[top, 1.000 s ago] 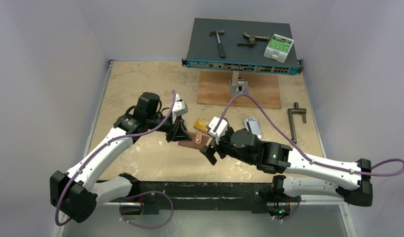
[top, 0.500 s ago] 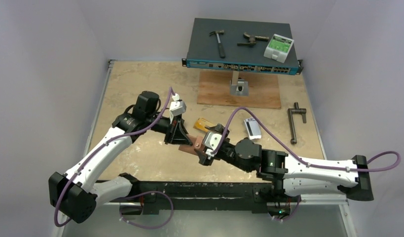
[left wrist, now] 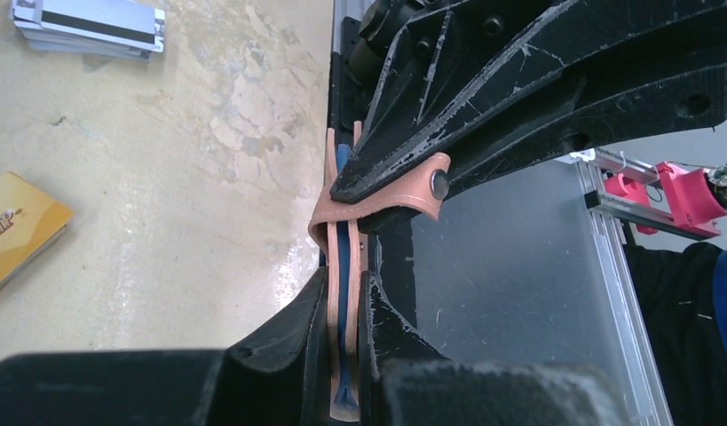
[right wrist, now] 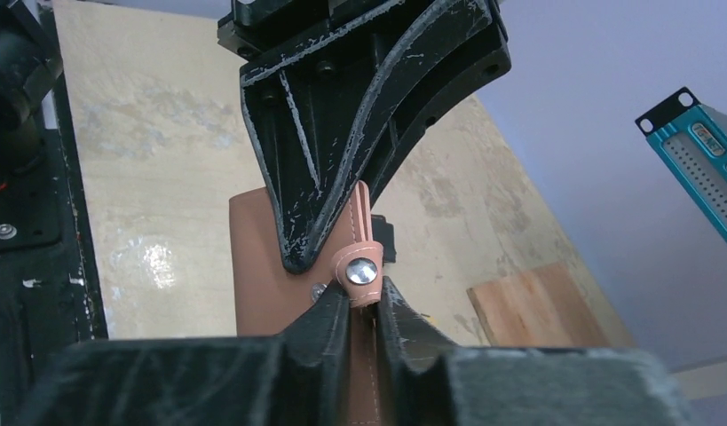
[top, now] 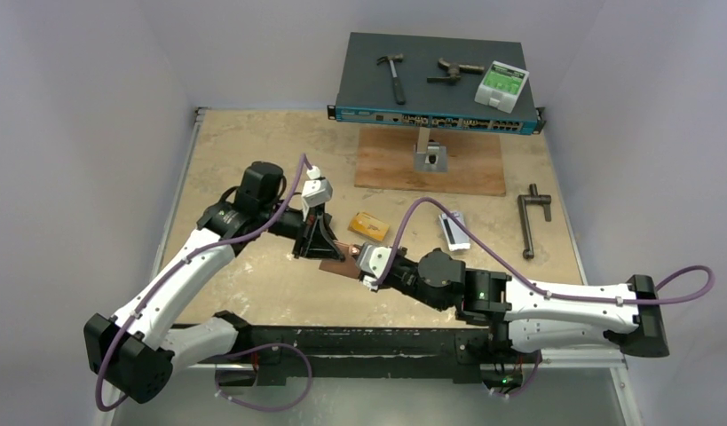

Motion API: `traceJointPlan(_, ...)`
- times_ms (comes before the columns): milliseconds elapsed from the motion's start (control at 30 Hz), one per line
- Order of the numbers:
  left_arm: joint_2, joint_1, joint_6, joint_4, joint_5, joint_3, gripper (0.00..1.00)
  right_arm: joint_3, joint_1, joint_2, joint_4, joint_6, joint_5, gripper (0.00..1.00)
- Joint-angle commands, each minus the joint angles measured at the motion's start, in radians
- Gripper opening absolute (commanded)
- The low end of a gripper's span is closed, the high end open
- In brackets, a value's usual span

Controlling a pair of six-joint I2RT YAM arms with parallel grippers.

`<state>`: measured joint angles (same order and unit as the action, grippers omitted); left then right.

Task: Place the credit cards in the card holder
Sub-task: Open the card holder at the center of the board.

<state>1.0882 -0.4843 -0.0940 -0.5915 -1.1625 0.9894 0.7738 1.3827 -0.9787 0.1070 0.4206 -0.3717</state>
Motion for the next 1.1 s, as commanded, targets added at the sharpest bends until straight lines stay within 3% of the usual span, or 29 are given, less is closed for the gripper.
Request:
traceJointPlan(0,-0.022,-0.025,-0.054,-0.037,-0.073,0.033,0.00,0.076,-0.008,-0.028,-0.001,-0.055,0.032,0.04)
traceJointPlan(233,-0.014,-0.038,-0.134,-0.099,-0.042,0.045,0.02,0.105,-0.009,-0.027,-0.051,-0.138,0.084,0.00)
traceJointPlan(267,-0.013,-0.042,-0.138,-0.101,-0.037,0.046,0.13,0.105,-0.010,-0.024,-0.052,-0.151,0.087,0.00)
traceJointPlan(333,-0.017,-0.047,-0.165,-0.112,-0.013,0.049,0.50,0.104,-0.009,-0.019,-0.053,-0.185,0.080,0.00)
traceJointPlan(400,-0.019,-0.047,-0.180,-0.111,0.016,0.051,0.63,0.099,-0.010,-0.020,-0.048,-0.218,0.051,0.00)
traceJointPlan(467,-0.023,-0.048,-0.204,-0.123,0.043,0.060,0.90,0.089,-0.012,-0.024,-0.040,-0.262,-0.001,0.00)
traceJointPlan(500,-0.025,-0.047,-0.216,-0.126,0.060,0.065,0.94,0.083,-0.014,-0.028,-0.034,-0.289,-0.033,0.00)
traceJointPlan(667,-0.042,-0.045,-0.311,-0.187,0.224,0.104,1.00,0.056,-0.056,-0.108,-0.085,-0.466,-0.186,0.00)
traceJointPlan(867,-0.115,-0.044,-0.302,-0.139,0.559,0.071,1.00,0.102,-0.086,-0.290,-0.285,-0.698,-0.289,0.00)
traceJointPlan(1067,-0.231,-0.043,-0.390,-0.207,0.562,-0.017,1.00,0.185,-0.093,-0.523,-0.489,-0.902,-0.379,0.00)
